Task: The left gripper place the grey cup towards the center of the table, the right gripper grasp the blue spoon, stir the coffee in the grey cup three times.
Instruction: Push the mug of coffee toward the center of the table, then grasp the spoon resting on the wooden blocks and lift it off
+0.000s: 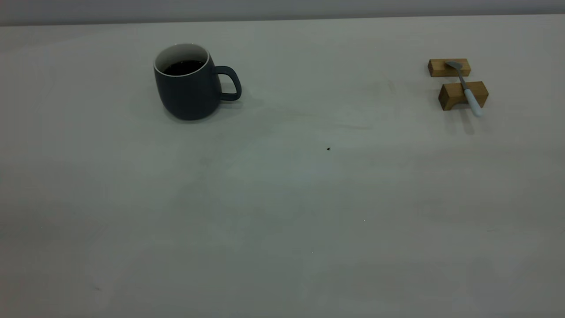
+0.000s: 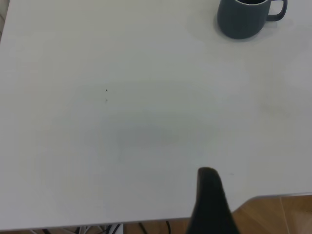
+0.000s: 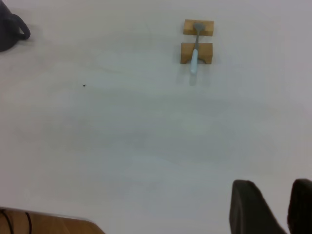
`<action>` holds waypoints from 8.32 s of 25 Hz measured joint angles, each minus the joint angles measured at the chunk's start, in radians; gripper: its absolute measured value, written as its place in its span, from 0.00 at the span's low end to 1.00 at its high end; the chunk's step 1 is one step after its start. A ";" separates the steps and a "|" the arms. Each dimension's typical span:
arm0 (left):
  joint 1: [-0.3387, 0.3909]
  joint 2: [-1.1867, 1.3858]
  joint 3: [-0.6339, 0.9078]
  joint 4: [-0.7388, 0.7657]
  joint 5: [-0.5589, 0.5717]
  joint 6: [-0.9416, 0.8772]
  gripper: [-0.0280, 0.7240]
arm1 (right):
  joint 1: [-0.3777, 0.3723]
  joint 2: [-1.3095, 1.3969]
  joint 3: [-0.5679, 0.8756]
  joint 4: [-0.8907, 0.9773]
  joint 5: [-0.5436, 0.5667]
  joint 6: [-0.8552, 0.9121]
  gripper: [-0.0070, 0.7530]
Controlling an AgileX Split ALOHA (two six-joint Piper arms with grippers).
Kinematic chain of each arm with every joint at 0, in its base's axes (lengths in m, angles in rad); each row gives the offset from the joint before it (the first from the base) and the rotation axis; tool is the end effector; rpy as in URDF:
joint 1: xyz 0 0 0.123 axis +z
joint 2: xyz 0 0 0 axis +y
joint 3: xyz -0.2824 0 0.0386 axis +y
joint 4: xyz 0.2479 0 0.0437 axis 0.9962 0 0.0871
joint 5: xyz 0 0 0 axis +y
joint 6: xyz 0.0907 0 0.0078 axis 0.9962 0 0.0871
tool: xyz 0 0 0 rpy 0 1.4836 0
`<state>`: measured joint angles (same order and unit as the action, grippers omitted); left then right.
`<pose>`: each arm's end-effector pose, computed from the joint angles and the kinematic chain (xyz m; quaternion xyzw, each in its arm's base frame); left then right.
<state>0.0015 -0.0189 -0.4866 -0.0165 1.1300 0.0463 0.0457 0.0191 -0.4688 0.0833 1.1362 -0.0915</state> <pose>-0.0092 -0.0014 0.2678 0.0201 0.8692 0.0036 0.4941 -0.0027 0.0068 0.2629 -0.0627 0.8813 0.0309 0.4673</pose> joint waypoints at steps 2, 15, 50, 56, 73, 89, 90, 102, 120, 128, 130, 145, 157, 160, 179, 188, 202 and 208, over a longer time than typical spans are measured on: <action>0.000 0.000 0.000 0.000 0.000 0.000 0.82 | 0.000 0.000 0.000 0.000 0.000 0.000 0.32; 0.000 0.000 0.000 0.000 0.000 -0.002 0.82 | 0.000 0.000 0.000 0.000 0.000 0.000 0.32; 0.000 0.797 -0.074 0.000 -0.350 -0.096 0.82 | 0.000 0.000 0.000 0.000 0.000 0.000 0.32; 0.000 1.142 -0.206 0.003 -0.486 -0.046 0.82 | 0.000 0.000 0.000 0.000 0.000 0.000 0.32; 0.002 2.039 -0.855 0.104 -0.616 0.451 0.82 | 0.000 0.000 0.000 0.000 0.000 0.000 0.32; -0.015 2.471 -1.215 -0.316 -0.572 1.444 0.82 | 0.000 0.000 0.000 0.000 0.000 0.000 0.32; -0.022 2.485 -1.215 -0.338 -0.578 1.485 0.82 | 0.000 0.000 0.000 0.000 0.000 0.000 0.32; -0.141 2.525 -1.216 -0.487 -0.644 1.673 0.82 | 0.000 0.000 0.000 0.000 0.000 0.000 0.32; -0.441 2.533 -1.216 -0.530 -0.816 1.531 0.82 | 0.000 0.000 0.000 0.000 0.000 0.000 0.32; -0.485 2.543 -1.216 -0.556 -0.860 1.509 0.82 | 0.000 0.000 0.000 0.000 0.000 0.000 0.32; -0.481 2.539 -1.216 -0.553 -0.844 1.474 0.82 | 0.000 0.000 0.000 0.000 0.000 0.000 0.32; -0.382 1.996 -1.216 0.024 -0.117 0.410 0.82 | 0.000 0.000 0.000 0.000 0.000 0.000 0.32; -0.382 1.518 -1.090 0.049 0.038 0.123 0.82 | 0.000 0.000 0.000 0.000 0.000 0.000 0.32; -0.382 1.413 -0.959 0.049 0.038 0.082 0.82 | 0.000 0.000 0.000 0.000 -0.001 0.000 0.32; -0.162 0.564 -0.224 0.075 0.038 -0.073 0.82 | 0.000 0.000 0.000 0.000 -0.001 0.000 0.32; -0.024 0.184 -0.038 0.077 0.034 -0.075 0.82 | 0.000 0.000 0.000 0.000 -0.001 0.000 0.32; 0.040 0.038 -0.002 0.070 0.013 -0.097 0.82 | 0.000 0.000 0.000 0.000 -0.001 0.000 0.32; 0.040 0.024 -0.001 0.061 0.008 -0.099 0.82 | 0.000 0.000 0.000 0.000 -0.001 0.000 0.32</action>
<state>0.0413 0.0051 -0.4879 0.0448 1.1378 -0.0527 0.0457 0.0191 -0.4688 0.0833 1.1355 -0.0915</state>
